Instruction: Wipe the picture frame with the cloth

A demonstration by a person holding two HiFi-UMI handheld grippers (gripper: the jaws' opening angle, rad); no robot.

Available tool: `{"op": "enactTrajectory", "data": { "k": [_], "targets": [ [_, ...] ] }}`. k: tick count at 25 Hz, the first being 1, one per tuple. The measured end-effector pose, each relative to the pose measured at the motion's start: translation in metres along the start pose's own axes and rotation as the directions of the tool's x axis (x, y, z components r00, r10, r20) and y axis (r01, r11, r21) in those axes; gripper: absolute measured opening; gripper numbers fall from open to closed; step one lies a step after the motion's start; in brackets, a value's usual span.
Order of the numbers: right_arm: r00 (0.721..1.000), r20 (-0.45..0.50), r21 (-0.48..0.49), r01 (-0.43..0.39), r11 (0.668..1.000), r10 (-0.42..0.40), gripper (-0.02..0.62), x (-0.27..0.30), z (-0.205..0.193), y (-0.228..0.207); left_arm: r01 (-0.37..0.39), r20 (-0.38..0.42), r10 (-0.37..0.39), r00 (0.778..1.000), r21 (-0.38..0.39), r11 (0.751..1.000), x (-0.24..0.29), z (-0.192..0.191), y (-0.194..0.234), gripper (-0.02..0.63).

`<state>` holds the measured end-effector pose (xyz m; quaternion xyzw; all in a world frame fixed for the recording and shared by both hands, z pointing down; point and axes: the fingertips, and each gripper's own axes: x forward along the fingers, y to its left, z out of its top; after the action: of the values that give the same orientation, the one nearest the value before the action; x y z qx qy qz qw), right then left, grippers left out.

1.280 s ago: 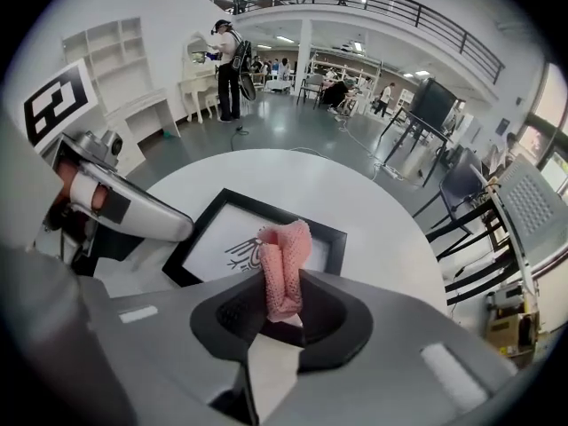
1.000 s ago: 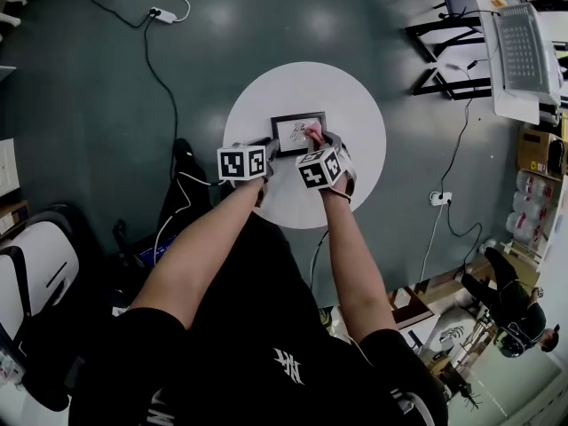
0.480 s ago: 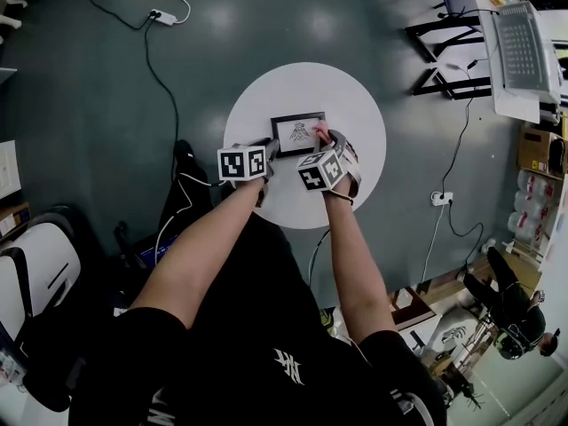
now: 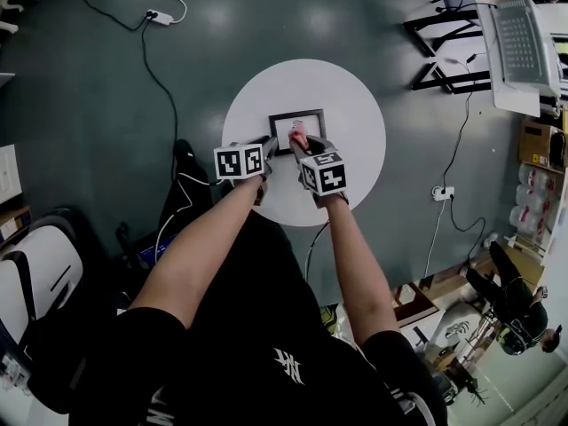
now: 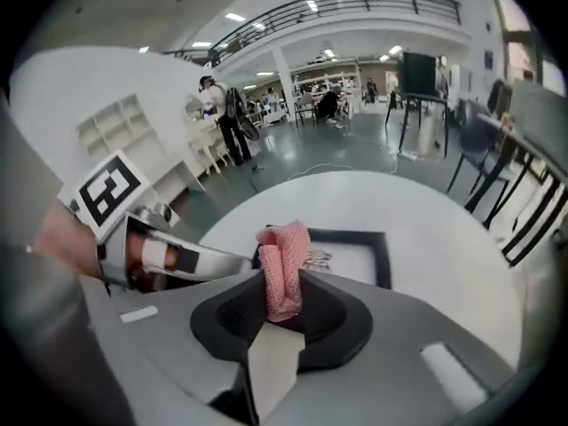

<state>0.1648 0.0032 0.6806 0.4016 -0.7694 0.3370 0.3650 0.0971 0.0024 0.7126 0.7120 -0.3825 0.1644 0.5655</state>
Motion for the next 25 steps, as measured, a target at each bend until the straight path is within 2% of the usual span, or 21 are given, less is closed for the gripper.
{"op": "enactTrajectory", "data": {
  "k": [1,3,8,12,17,25],
  "targets": [
    [0.999,0.003,0.057,-0.044,0.997,0.044,0.077,0.005,-0.002,0.011,0.001,-0.001,-0.001,1.0,0.0,1.0,0.0,-0.001,0.0,0.071],
    [0.997,-0.006,0.119,-0.081,0.989,0.083,0.077,0.013,-0.008,0.025,0.003,-0.005,-0.003,1.0,0.002,1.0,0.0,-0.001,-0.001,0.071],
    [0.997,-0.037,0.148,-0.066,0.987,0.072,0.075,0.025,-0.018,0.032,0.004,0.002,-0.004,1.0,-0.013,1.0,0.0,0.0,0.0,0.069],
    [0.998,-0.048,0.069,-0.038,0.997,0.042,0.077,0.025,-0.017,0.034,0.003,0.007,-0.003,1.0,-0.017,1.0,-0.002,0.0,0.0,0.069],
    [0.996,-0.077,-0.03,0.036,0.999,-0.038,0.078,0.023,-0.018,0.027,0.001,0.001,-0.001,1.0,-0.003,1.0,-0.001,-0.001,0.0,0.069],
    [0.987,-0.052,-0.104,0.145,0.984,-0.151,0.077,0.014,-0.025,-0.004,0.0,0.002,0.0,1.0,-0.001,1.0,-0.003,-0.001,0.001,0.069]
  ]
}}
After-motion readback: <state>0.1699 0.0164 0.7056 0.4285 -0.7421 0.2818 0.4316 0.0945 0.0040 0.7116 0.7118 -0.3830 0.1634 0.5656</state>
